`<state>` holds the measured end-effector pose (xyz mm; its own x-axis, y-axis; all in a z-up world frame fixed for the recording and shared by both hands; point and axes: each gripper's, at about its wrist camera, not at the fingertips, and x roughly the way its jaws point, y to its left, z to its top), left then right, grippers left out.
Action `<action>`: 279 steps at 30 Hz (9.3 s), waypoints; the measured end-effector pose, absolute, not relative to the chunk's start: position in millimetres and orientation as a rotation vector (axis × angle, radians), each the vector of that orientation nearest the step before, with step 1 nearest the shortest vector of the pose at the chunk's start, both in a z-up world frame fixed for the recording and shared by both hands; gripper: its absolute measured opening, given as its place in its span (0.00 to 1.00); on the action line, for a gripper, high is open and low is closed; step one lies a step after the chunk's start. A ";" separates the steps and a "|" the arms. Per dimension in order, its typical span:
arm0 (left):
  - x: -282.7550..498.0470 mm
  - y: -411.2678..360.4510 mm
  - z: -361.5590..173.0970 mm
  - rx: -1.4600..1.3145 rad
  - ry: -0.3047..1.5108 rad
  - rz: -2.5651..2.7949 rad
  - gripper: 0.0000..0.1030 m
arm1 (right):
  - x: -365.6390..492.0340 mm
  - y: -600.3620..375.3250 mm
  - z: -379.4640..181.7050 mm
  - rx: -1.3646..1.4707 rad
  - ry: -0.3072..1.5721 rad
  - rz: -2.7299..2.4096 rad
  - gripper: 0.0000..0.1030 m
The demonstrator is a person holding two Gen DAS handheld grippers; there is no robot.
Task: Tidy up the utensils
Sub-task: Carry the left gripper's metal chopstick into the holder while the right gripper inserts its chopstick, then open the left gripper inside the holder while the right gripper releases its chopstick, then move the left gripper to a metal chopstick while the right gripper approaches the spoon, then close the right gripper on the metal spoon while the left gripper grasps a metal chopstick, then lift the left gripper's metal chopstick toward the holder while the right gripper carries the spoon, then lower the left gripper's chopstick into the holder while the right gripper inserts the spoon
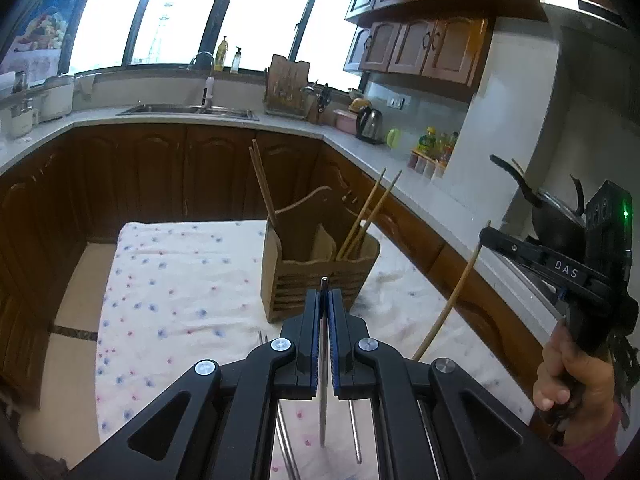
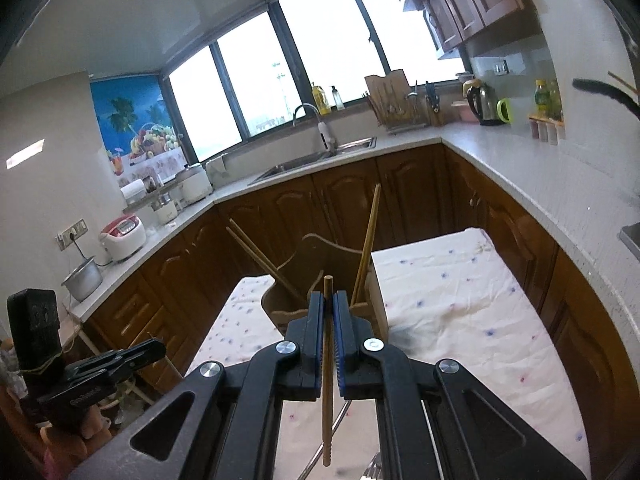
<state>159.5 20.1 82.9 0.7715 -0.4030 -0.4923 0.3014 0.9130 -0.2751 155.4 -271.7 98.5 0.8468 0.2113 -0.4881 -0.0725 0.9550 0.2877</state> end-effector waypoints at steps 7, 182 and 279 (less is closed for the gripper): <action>160.9 25.1 92.8 -0.200 0.537 -0.375 0.02 | 157.9 -275.3 111.5 0.262 0.502 0.140 0.05; 328.9 -173.6 -80.2 0.219 0.982 -0.364 0.05 | 119.3 -320.7 -82.8 0.392 0.971 0.084 0.07; 204.8 32.6 104.0 -0.263 0.204 -0.339 0.03 | 200.3 -269.1 112.6 0.115 0.419 0.114 0.02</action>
<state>204.8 32.6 104.0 0.9230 -0.3531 -0.1528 0.3005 0.9096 -0.2869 200.3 -269.1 112.6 0.9075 0.1335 -0.3983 -0.0860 0.9871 0.1349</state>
